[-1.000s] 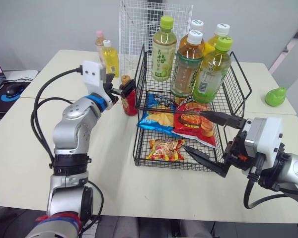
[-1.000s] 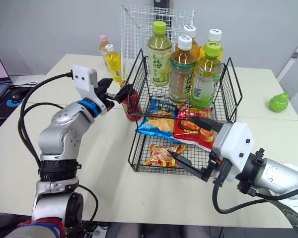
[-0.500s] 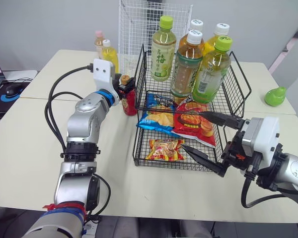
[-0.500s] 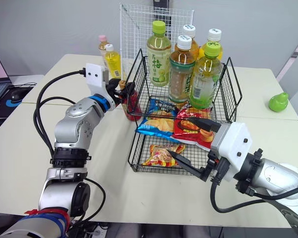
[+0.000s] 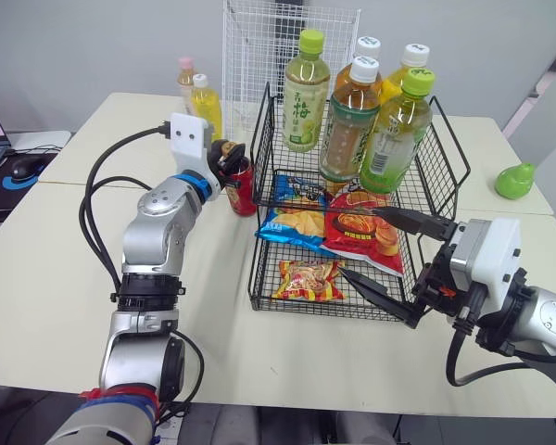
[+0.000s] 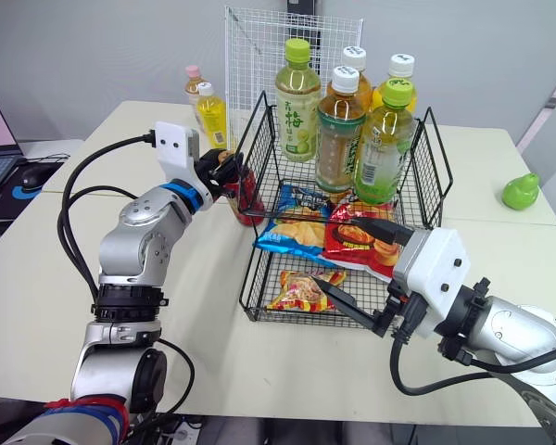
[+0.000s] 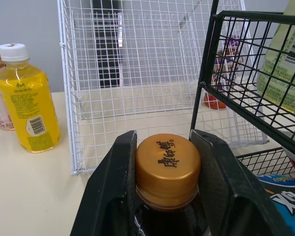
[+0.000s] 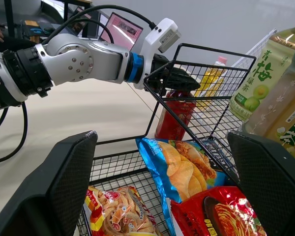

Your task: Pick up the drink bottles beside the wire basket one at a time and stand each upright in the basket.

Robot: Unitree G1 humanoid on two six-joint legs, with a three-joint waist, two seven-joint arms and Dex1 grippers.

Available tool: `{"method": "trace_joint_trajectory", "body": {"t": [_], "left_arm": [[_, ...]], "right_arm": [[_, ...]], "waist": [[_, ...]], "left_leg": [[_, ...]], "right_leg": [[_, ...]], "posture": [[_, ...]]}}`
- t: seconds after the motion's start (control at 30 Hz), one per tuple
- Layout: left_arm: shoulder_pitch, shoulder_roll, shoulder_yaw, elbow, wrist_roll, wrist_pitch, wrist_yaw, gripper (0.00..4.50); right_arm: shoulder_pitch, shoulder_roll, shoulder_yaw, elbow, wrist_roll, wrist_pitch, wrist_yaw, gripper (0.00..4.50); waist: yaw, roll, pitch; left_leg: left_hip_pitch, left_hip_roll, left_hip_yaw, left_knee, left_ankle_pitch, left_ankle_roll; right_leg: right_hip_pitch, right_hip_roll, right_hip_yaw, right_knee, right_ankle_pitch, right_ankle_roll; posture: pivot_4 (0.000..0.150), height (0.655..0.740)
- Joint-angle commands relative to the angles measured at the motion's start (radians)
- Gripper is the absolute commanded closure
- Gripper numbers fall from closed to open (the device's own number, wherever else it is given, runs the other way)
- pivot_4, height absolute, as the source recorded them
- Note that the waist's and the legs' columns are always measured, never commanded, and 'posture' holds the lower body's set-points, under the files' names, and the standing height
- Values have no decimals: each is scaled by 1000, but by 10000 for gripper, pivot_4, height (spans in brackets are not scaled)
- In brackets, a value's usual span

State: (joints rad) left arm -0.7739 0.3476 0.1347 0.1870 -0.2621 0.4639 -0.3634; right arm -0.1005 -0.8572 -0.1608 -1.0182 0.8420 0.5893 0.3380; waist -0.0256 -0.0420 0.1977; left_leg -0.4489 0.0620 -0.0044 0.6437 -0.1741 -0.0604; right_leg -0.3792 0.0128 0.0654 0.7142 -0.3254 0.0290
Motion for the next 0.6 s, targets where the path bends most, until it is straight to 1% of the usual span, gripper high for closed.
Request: {"method": "trace_joint_trajectory", "body": {"t": [0.03,0.3,0.6], "left_arm": [[-6,3,5,-47,-8,4,-1,31796],[-16,9,4,-55,-6,10,-5,31797],[-14,43,10,-103,-8,33,-22,31797]], "right_arm": [[-7,6,-1,-26,-16,-12,7,0],[-6,19,-4,-24,-20,-12,10,0],[1,26,-10,-19,-37,-18,18,0]], "waist": [[0,0,0],[0,0,0],[-1,0,0]], "left_leg": [[0,0,0,0,0,0],[0,0,0,0,0,0],[0,0,0,-1,0,0]], "right_leg": [[0,0,0,0,0,0],[0,0,0,0,0,0],[0,0,0,0,0,0]], "posture": [[1500,7360],[1500,7360],[1500,7360]]}}
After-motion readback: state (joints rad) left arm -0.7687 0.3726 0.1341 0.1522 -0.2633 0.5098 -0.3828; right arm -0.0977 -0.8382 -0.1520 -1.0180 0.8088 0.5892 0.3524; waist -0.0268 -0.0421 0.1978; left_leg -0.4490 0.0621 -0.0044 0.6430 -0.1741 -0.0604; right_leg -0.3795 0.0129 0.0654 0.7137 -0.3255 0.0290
